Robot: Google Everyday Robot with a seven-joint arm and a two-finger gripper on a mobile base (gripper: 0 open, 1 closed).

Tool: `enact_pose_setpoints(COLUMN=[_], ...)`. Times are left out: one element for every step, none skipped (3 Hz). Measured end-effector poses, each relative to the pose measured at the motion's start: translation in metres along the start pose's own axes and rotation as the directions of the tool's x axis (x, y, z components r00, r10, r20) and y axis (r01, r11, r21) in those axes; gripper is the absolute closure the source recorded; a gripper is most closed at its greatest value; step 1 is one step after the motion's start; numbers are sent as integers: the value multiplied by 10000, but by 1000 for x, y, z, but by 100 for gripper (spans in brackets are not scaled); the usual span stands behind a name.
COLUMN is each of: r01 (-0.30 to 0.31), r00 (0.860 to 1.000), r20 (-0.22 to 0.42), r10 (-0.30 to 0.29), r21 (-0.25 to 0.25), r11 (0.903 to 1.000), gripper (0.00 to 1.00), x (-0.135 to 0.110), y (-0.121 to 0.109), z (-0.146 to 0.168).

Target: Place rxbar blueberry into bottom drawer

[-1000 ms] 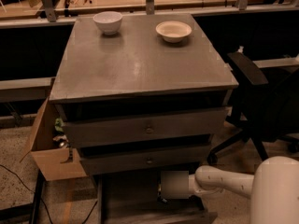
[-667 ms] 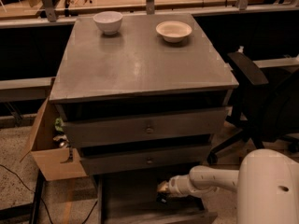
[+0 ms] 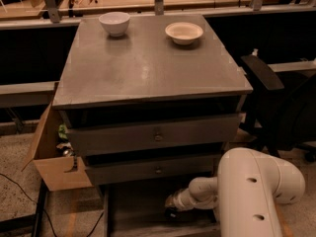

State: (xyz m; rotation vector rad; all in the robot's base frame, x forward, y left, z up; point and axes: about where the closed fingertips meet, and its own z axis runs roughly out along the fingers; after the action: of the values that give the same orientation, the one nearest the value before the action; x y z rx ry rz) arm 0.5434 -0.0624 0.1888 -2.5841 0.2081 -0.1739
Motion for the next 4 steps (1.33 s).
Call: enact_pose_setpoints(r01=[-32,11,116,343], r00=[10000,9998,9992,9973], r20=[15,-182,-377,-658], r10=[32,-18,-132,-318], r21=[-227,-401,-410,367], r11=[9997,9992,9991,9987], gripper=[51,20,1,0], x=[0,0,4,18], y=[6,3,-2,-14], z=[11,12,8,-6])
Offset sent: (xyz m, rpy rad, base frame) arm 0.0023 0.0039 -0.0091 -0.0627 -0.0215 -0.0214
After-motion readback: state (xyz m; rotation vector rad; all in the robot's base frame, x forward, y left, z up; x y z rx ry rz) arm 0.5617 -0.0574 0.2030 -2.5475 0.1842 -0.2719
